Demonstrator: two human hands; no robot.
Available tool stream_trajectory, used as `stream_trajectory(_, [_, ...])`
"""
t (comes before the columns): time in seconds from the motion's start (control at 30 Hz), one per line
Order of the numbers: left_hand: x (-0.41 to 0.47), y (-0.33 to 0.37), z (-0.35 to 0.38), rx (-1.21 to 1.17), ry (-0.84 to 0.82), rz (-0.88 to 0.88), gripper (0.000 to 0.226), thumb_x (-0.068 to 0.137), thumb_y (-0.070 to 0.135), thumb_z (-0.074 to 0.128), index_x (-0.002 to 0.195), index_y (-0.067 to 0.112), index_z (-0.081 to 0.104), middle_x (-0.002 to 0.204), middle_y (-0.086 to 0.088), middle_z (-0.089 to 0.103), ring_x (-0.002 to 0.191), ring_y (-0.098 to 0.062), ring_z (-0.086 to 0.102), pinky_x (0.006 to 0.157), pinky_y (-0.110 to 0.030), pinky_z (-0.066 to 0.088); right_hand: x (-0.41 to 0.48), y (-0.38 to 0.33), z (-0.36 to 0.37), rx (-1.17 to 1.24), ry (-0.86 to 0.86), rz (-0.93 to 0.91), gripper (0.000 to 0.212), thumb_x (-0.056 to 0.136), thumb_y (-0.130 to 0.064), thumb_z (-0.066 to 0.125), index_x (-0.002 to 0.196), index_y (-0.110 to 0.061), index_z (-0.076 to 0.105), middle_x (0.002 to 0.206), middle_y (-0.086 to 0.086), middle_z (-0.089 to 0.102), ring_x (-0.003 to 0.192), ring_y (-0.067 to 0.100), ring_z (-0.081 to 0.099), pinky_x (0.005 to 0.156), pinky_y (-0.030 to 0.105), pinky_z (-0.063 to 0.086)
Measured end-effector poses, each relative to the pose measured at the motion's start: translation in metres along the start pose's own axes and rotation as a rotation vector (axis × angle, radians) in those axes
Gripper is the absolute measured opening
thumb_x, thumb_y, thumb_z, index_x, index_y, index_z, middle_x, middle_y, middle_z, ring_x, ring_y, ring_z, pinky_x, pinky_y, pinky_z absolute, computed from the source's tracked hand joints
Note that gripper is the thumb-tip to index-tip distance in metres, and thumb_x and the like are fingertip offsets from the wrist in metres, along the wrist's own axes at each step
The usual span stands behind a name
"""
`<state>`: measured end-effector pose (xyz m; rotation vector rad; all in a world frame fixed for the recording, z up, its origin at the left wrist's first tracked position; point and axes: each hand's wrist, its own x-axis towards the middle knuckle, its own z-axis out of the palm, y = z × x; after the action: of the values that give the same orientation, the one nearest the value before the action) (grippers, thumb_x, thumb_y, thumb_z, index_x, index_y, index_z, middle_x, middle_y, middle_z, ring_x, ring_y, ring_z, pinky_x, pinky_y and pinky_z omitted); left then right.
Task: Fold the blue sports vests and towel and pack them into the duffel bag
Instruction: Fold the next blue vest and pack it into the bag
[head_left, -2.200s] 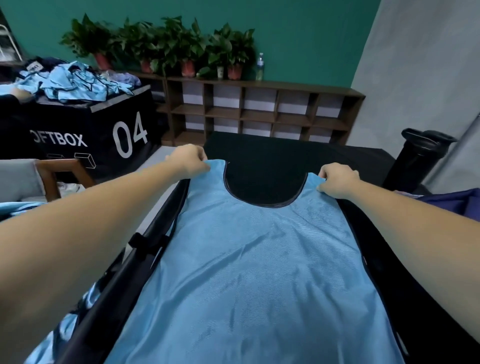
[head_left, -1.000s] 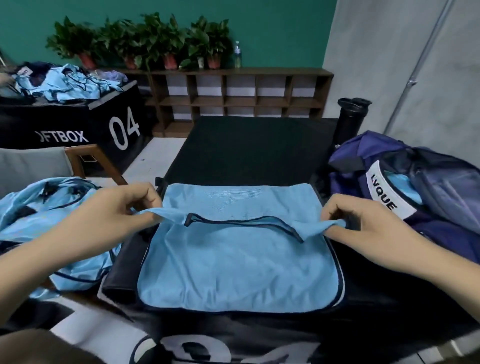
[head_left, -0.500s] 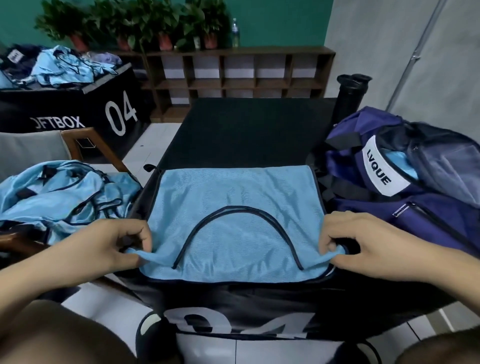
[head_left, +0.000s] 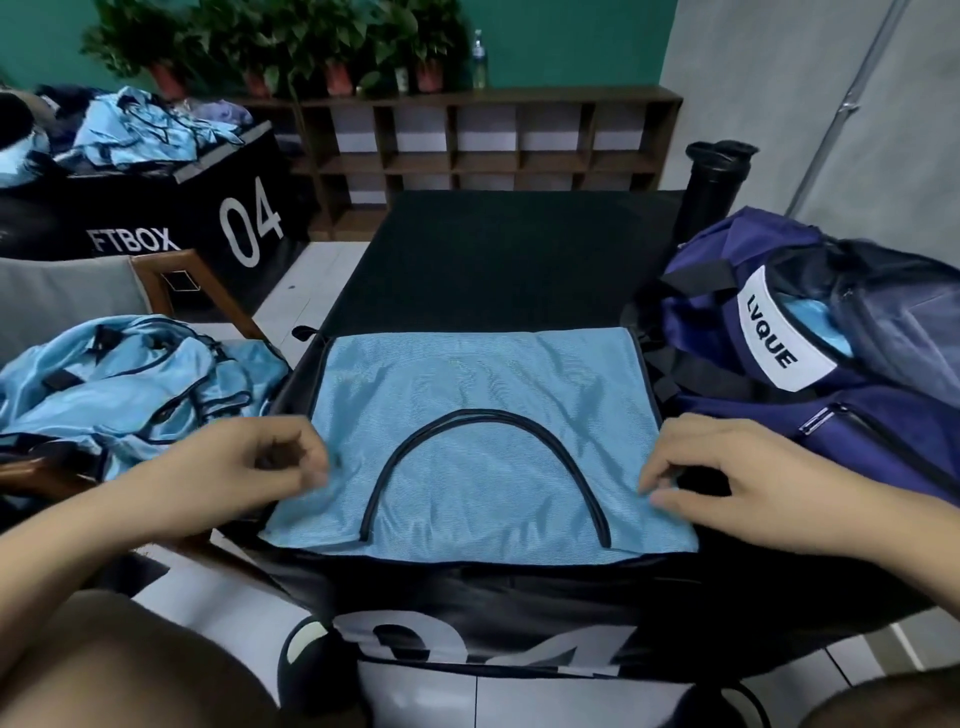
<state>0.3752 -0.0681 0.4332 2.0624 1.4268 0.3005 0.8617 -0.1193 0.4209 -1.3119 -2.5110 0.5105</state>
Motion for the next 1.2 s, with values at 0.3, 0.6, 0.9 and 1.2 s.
stream_trajectory(0.3, [0.045,-0.022,-0.008,0.205,0.140,-0.358,0.038,0.087,0.057,0.080,0.092,0.022,0.068,0.069,0.000,0.075,0.057,-0.013,0.071,0.063,-0.033,0.055,0.006,0.031,0.004,-0.276,0.056,0.049,0.054,0.081,0.003,0.068,0.114,-0.040,0.064,0.119,-0.024,0.049,0.108,0.016,0.053,0.093,0.041,0.052])
stream_trajectory(0.6, [0.077,-0.022,-0.006,0.344,0.078,-0.395,0.032,0.087,0.044,0.079,0.076,0.015,0.071,0.058,0.001,0.072,0.061,-0.017,0.065,0.059,-0.029,0.048,0.014,0.040,0.009,-0.396,0.080,-0.024,0.039,0.081,-0.013,0.082,0.110,-0.036,0.068,0.120,-0.016,0.052,0.106,0.017,0.054,0.088,0.041,0.050])
stream_trajectory(0.9, [0.130,-0.031,-0.025,0.448,0.094,-0.411,0.046,0.092,0.047,0.076,0.077,0.005,0.069,0.073,-0.011,0.065,0.067,-0.025,0.057,0.058,-0.032,0.041,0.035,0.014,0.025,-0.433,0.095,-0.158,0.015,0.090,-0.029,0.070,0.103,-0.033,0.066,0.112,-0.015,0.057,0.112,0.018,0.056,0.102,0.042,0.039])
stream_trajectory(1.2, [0.215,-0.021,-0.031,0.553,0.225,-0.267,0.030,0.093,0.037,0.074,0.081,0.012,0.064,0.078,-0.009,0.066,0.072,-0.027,0.061,0.059,-0.035,0.046,0.064,-0.040,0.044,-0.072,-0.036,-0.212,0.026,0.105,-0.050,0.060,0.127,-0.037,0.066,0.118,-0.020,0.057,0.117,0.003,0.051,0.109,0.029,0.034])
